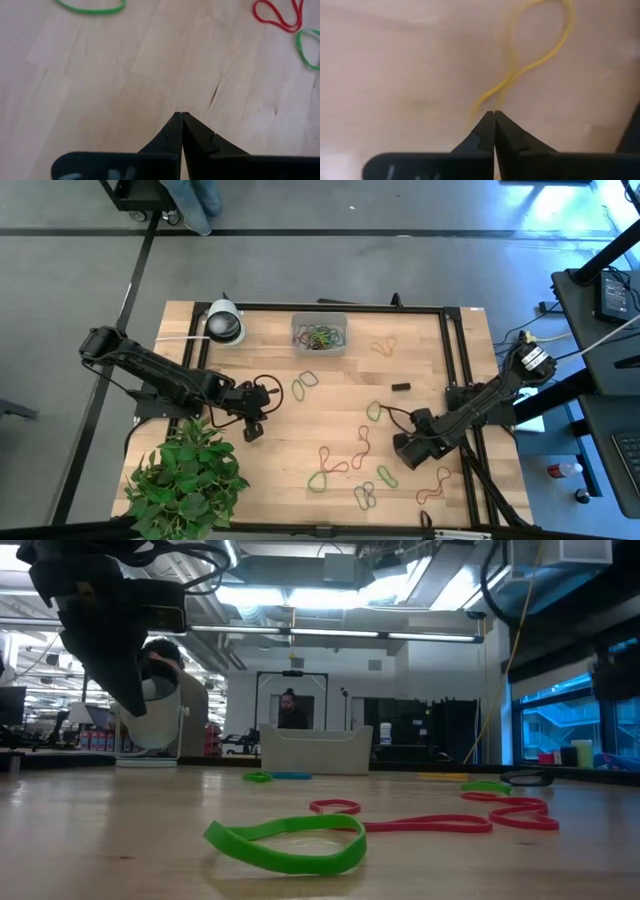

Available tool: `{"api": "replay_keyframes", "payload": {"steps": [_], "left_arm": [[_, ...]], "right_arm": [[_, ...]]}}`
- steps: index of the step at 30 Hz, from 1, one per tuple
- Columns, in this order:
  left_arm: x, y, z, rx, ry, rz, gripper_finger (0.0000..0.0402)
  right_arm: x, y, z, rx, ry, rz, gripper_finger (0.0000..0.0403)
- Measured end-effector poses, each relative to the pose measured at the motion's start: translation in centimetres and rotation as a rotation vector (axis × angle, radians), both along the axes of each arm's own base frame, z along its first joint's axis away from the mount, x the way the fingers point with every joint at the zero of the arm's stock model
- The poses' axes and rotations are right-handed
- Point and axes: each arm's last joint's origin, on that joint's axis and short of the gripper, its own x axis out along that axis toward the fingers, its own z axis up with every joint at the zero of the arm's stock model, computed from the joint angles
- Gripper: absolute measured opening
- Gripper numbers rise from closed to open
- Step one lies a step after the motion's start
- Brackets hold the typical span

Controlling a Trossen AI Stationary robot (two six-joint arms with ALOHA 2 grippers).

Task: Pick and place rubber bands into bin
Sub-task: Put the black rubber band into the white bin

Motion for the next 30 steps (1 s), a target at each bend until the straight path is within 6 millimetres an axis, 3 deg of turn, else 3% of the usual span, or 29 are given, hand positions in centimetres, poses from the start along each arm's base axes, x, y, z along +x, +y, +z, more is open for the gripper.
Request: {"api": "replay_keyframes", "payload": {"steps": [10,16,23,30], "left_arm": [[-0.1,0.0,-0.1,0.054,0.012,-0.081,0.0001],[-0.1,0.4,-0.1,0.064,0.011,-0.075,0.0001],[0.1,0.9,-0.1,0.081,0.009,-0.078,0.0001],[0.2,1.0,0.0,0.080,-0.005,-0.076,0.0001]], "right_arm": [[2.0,0.5,6.8,-0.148,-0.027,0.028,0.0001],[3.4,-0.7,11.4,-0.244,-0.071,0.042,0.0001],[6.3,-3.9,14.7,-0.360,-0.197,0.076,0.0000],[10.4,-8.7,16.7,-0.416,-0.269,0.227,0.0000]]}}
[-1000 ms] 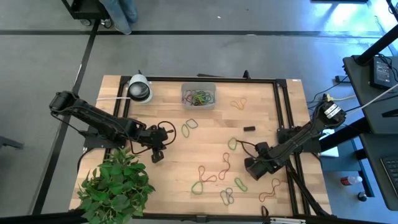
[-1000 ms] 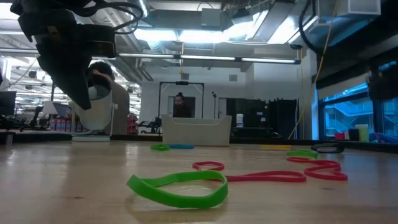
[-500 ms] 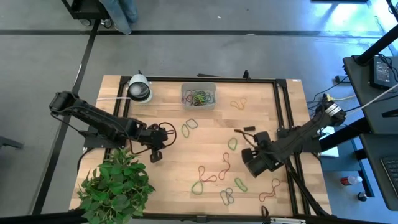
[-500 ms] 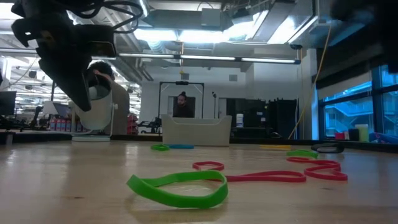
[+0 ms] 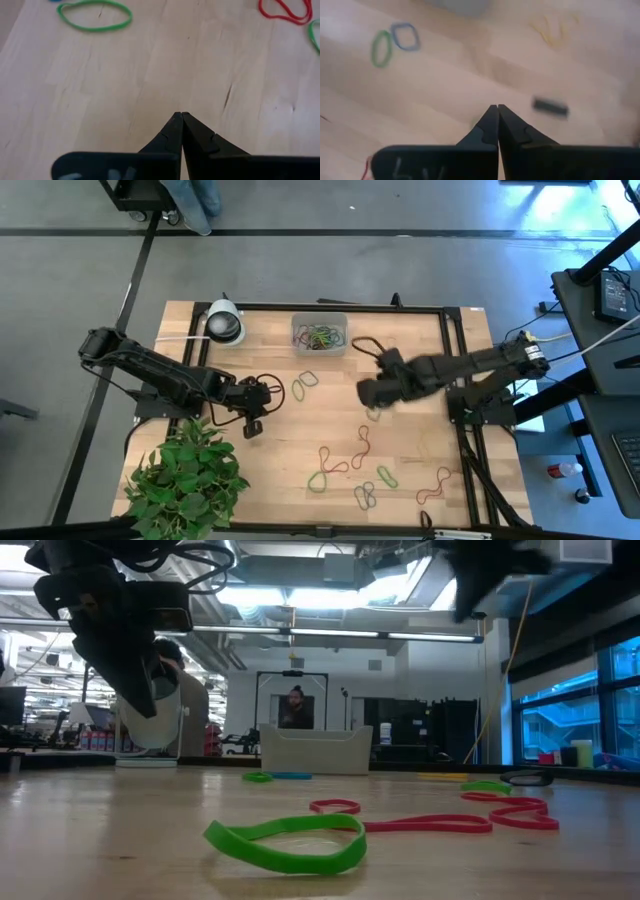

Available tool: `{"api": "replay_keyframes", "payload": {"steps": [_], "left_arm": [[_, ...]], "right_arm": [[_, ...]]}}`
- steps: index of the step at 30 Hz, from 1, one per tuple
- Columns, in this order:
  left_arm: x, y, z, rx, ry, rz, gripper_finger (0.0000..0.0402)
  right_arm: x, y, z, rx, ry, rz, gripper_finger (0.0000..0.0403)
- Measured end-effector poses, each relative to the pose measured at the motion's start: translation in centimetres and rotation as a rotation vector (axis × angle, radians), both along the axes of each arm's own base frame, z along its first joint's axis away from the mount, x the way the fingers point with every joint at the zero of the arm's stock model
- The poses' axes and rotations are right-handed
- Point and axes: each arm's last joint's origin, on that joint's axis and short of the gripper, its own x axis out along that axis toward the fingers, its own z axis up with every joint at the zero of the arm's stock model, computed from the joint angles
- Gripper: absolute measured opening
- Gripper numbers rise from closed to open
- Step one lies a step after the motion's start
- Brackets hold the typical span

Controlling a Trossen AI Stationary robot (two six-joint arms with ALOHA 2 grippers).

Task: Pick and place rubber bands into bin
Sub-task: Put the black rubber band into the white bin

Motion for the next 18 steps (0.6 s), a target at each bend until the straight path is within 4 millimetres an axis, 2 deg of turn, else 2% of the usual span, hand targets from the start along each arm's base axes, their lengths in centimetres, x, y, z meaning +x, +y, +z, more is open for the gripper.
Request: {"api": "replay_keyframes", "payload": {"steps": [7,10,13,18], "left_arm": [[0.1,0.0,0.0,-0.022,-0.007,0.033,0.0001],[0.2,0.0,0.2,-0.037,-0.027,0.051,0.0001],[0.4,0.0,0.2,-0.028,-0.044,0.066,0.0001],[0.4,0.1,0.3,-0.030,-0.062,0.130,0.0001]], "right_arm": [[4.9,-6.5,1.4,-0.121,-0.095,0.236,0.0000],[6.6,-9.7,1.4,-0.140,-0.125,0.334,0.0000],[8.2,-12.8,0.4,-0.131,-0.136,0.414,0.0000],[10.5,-17.3,-2.9,-0.089,-0.096,0.503,0.0000]]}}
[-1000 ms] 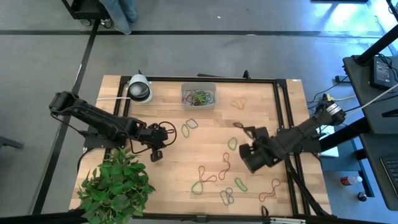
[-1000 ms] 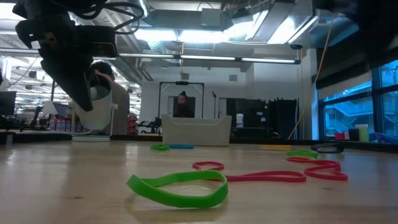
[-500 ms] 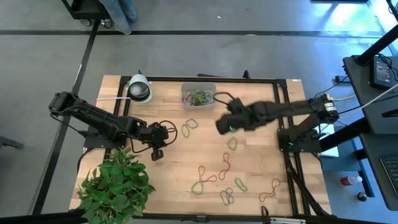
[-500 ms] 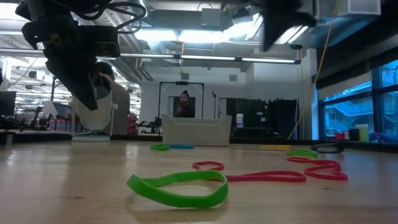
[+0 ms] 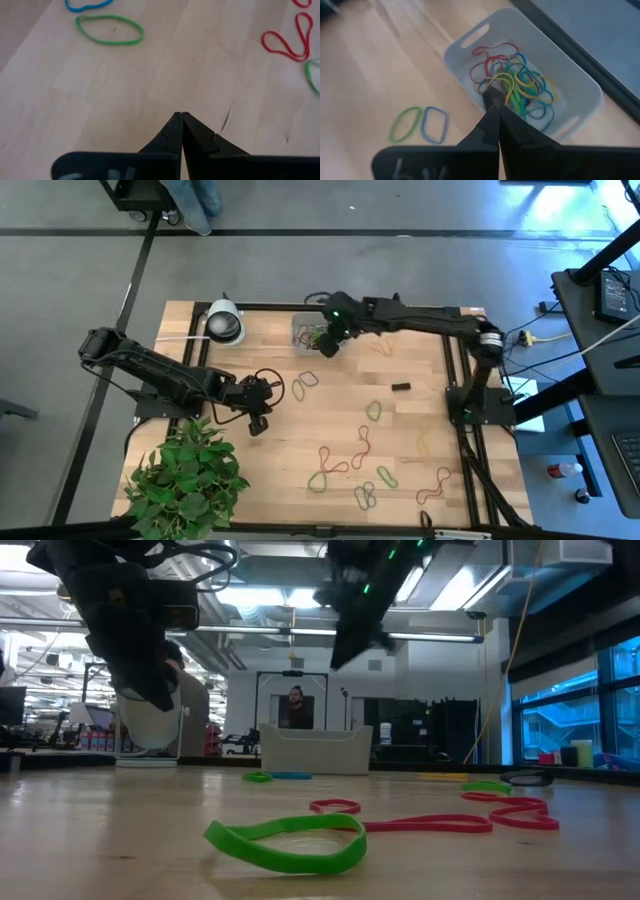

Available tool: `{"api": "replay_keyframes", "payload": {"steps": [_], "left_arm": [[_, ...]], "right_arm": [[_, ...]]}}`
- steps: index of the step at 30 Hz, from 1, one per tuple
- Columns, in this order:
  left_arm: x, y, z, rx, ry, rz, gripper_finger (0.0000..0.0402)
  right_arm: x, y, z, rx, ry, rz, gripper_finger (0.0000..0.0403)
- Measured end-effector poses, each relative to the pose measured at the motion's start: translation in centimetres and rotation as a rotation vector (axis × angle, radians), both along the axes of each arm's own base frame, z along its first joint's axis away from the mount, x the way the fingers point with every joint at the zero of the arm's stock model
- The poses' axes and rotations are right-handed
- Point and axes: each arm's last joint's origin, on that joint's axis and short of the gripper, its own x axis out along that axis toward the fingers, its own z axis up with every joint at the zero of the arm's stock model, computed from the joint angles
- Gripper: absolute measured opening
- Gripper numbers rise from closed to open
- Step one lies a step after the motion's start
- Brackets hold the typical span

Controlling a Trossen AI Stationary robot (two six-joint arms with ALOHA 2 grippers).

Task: Pick and place rubber bands into bin
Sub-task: Put the black rubber band into the white bin

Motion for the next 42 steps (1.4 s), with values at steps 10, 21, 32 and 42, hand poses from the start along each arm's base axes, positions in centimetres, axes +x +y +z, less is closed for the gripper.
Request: {"api": "replay_keyframes", "payload": {"steps": [10,21,32,42], "left_arm": [[0.0,0.1,0.0,-0.006,-0.004,0.038,0.0001],[0.0,0.1,0.0,-0.005,-0.004,0.039,0.0001],[0.0,0.1,0.0,0.002,-0.004,0.030,0.0001],[0.0,0.1,0.0,0.013,0.000,0.015,0.0001]], "right_arm": [[2.8,-4.1,-8.7,0.116,0.139,0.080,0.0002],[2.9,-4.1,-10.0,0.140,0.188,0.085,0.0073],[2.1,-3.8,-8.6,0.177,0.237,0.059,0.0154],[1.0,-3.3,-3.8,0.164,0.201,0.043,0.0138]]}}
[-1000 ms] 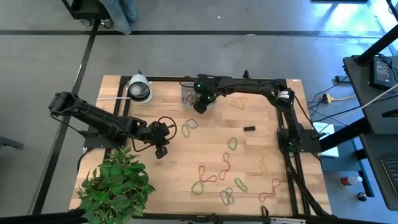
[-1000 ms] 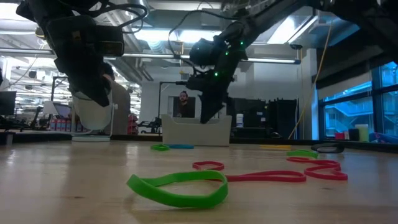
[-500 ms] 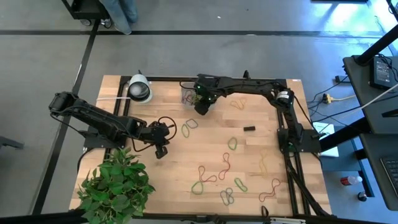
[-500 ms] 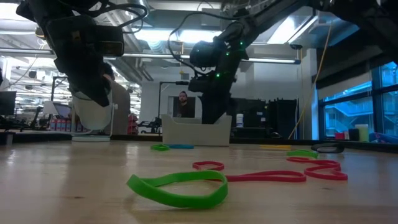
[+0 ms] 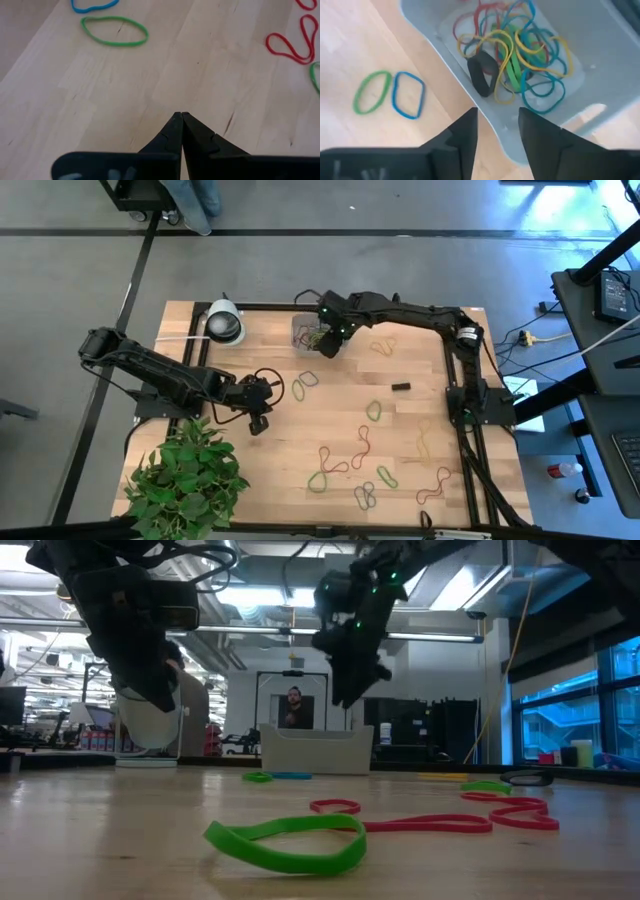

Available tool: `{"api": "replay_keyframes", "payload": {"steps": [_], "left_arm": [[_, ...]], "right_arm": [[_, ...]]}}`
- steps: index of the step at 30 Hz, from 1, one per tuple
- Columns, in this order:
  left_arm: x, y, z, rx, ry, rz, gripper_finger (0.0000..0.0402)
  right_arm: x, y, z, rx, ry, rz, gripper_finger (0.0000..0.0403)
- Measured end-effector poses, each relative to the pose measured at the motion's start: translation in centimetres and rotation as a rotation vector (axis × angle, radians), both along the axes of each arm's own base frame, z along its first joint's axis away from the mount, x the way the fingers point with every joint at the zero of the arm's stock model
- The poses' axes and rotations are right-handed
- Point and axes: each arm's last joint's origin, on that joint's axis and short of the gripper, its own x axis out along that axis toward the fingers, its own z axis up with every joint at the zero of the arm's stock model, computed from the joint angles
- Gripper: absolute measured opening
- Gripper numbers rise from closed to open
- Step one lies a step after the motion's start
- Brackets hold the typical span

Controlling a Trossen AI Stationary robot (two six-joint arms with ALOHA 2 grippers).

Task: Pick and place rubber bands into bin
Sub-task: Put the black rubber band into the white bin

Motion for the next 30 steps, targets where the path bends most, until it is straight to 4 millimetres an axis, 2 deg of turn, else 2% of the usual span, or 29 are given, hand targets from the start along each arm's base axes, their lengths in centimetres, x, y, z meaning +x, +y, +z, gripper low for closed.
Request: {"api": "replay_keyframes", "payload": {"steps": [5,11,22,30], "left_arm": [[0.0,0.0,0.0,0.000,0.001,0.000,0.0001],[0.0,0.0,0.0,-0.009,0.002,-0.006,0.0001],[0.0,0.0,0.0,0.010,0.001,-0.034,0.0001],[0.0,0.0,0.0,0.016,0.001,-0.043,0.0001]], "right_arm": [[-1.7,0.7,2.5,-0.018,-0.053,-0.012,0.0088],[-4.2,2.9,4.1,-0.043,-0.096,-0.067,0.0009],[-10.3,11.1,5.1,-0.010,-0.174,-0.186,0.0004],[-13.6,16.3,2.7,0.084,-0.159,-0.298,0.0003]]}}
